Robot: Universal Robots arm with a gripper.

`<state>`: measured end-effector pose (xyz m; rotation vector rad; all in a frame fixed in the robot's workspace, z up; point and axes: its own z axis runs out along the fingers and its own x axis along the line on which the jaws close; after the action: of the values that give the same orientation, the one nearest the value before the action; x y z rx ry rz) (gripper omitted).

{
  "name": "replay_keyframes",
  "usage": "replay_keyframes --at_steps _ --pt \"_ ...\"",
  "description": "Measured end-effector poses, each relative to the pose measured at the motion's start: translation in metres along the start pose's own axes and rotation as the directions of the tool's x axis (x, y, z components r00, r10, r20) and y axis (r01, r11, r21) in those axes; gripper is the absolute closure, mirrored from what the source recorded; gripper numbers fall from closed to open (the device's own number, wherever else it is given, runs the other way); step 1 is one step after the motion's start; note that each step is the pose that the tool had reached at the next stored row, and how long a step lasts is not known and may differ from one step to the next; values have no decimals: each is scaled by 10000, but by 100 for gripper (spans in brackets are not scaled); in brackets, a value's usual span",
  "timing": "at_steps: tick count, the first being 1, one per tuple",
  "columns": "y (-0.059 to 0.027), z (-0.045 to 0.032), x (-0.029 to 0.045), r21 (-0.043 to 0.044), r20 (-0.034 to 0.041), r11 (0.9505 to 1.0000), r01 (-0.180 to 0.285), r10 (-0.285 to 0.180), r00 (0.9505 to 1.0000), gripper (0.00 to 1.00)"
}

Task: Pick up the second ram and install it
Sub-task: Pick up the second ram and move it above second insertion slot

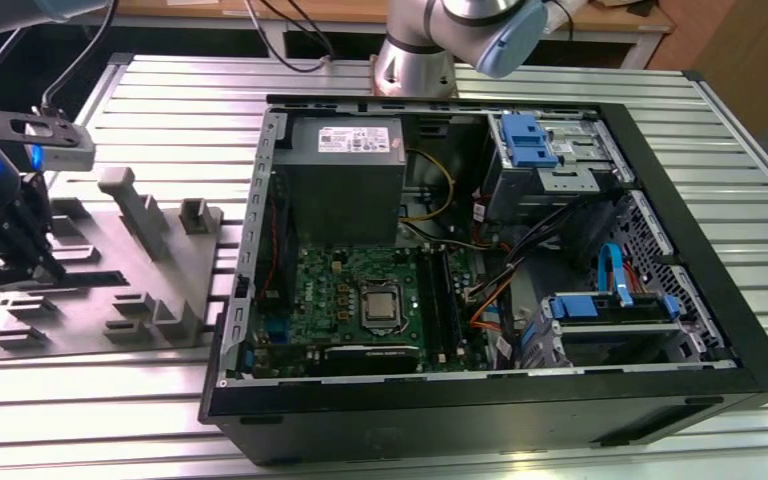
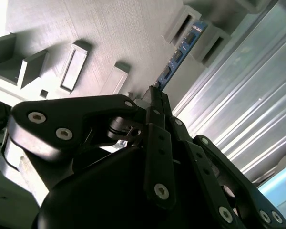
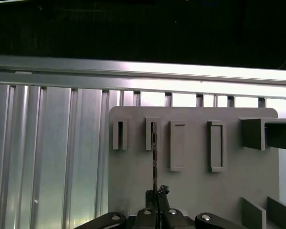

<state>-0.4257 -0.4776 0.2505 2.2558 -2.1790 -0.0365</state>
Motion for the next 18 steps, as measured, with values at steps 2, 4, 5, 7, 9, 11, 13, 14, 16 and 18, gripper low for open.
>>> replay_keyframes --at_steps 2,4,5,7,9,11,13,14,16,18 --pt "1 -38 0 0 0 10000 0 0 10000 88" --pt "2 -74 -1 0 0 10000 0 0 10000 88" --pt "2 -92 -1 0 0 10000 0 0 10000 88" --pt "3 -127 -2 0 0 10000 0 0 10000 88" --pt "3 -163 -3 0 0 10000 0 0 10000 88" --pt "4 -195 -3 0 0 10000 1 -1 10000 88" --pt "5 -231 -4 0 0 10000 0 0 10000 88" --pt "5 -255 -4 1 0 10000 0 0 10000 88" --pt "6 -314 -5 0 0 10000 0 0 10000 88" --pt "8 -374 -6 -1 0 10000 0 0 10000 88"
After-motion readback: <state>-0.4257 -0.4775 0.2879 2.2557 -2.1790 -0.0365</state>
